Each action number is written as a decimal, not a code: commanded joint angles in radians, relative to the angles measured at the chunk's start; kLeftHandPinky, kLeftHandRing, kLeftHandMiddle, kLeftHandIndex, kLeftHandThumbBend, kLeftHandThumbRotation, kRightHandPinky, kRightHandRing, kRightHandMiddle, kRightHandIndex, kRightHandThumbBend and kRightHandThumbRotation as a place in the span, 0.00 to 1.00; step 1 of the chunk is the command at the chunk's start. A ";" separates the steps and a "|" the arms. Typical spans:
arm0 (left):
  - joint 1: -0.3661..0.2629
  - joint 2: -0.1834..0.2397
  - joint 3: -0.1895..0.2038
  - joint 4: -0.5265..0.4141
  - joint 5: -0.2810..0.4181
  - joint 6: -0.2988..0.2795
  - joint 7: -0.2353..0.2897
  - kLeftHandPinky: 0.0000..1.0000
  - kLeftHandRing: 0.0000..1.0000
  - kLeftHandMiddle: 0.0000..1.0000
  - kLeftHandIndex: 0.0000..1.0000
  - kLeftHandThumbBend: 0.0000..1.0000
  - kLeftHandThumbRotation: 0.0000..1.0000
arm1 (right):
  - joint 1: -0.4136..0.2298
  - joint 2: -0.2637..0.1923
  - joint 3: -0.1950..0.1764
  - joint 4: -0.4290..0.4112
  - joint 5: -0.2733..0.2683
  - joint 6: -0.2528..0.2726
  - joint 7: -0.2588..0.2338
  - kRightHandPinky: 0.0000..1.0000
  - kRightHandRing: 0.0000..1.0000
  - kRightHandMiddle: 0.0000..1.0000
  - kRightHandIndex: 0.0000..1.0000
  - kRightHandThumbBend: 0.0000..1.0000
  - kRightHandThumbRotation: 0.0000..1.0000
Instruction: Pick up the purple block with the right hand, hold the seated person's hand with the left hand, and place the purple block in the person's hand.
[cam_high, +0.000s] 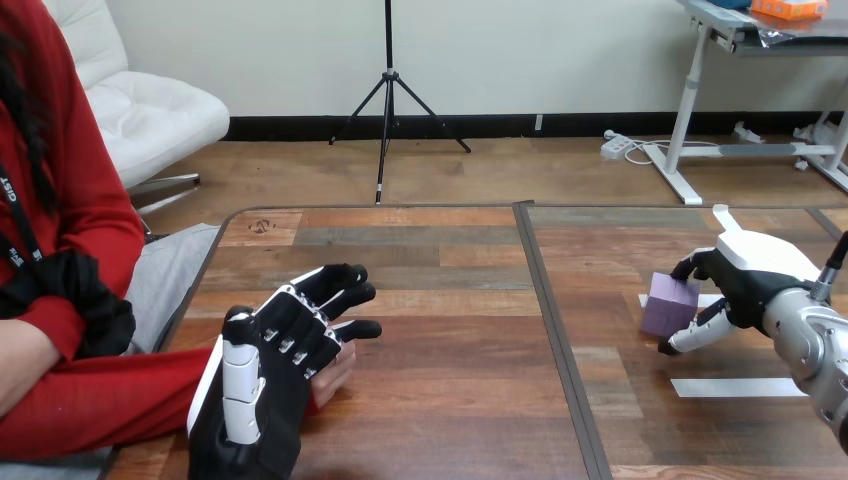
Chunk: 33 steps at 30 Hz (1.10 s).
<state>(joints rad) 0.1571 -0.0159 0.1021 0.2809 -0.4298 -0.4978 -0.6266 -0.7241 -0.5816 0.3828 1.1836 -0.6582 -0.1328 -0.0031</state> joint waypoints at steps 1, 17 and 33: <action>-0.023 0.000 0.007 -0.026 -0.020 -0.006 -0.007 0.66 0.78 0.78 0.68 0.76 0.95 | -0.051 0.026 0.001 -0.006 0.014 -0.019 -0.012 0.69 0.81 0.83 0.79 0.72 0.21; -0.022 0.003 0.009 -0.020 -0.013 -0.016 -0.002 0.65 0.77 0.77 0.67 0.76 0.95 | -0.045 0.018 -0.011 -0.020 0.036 -0.057 -0.052 0.66 0.77 0.79 0.74 0.72 0.17; -0.025 0.001 0.009 -0.018 -0.012 -0.013 0.001 0.65 0.77 0.77 0.66 0.76 0.94 | -0.044 0.022 -0.023 -0.036 0.056 -0.052 -0.079 0.65 0.76 0.78 0.74 0.78 0.20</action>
<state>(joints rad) 0.1597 -0.0158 0.1050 0.2809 -0.4366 -0.4977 -0.6265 -0.7234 -0.5752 0.3806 1.1827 -0.6225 -0.1875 -0.0460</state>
